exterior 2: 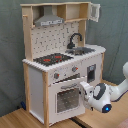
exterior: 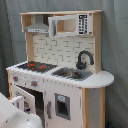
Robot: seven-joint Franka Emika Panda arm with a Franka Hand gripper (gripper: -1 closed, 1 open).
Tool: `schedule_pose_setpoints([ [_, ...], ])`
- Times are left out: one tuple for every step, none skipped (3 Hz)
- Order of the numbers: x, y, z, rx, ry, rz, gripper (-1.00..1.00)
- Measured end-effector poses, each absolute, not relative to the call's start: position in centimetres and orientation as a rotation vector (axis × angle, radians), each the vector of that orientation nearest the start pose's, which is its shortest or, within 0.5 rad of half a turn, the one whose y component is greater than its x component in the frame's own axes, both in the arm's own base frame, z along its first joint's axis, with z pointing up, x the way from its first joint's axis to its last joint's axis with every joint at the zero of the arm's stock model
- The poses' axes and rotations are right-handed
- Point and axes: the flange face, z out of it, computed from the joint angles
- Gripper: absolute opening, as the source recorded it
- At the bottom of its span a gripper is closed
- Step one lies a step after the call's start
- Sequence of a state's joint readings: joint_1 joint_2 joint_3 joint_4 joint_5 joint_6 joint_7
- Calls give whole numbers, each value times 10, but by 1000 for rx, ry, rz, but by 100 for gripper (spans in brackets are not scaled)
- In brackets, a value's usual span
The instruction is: Play with the kitchen
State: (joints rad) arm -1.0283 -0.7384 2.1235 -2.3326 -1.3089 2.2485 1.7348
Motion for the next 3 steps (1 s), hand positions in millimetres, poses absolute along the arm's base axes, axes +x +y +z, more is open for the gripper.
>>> schedule_pose_setpoints([
  [311,402,190,1857,598,1379,-100],
  [336,401,195,1908,585,1365,-100],
  [321,402,193,1854,614,1373,-100],
])
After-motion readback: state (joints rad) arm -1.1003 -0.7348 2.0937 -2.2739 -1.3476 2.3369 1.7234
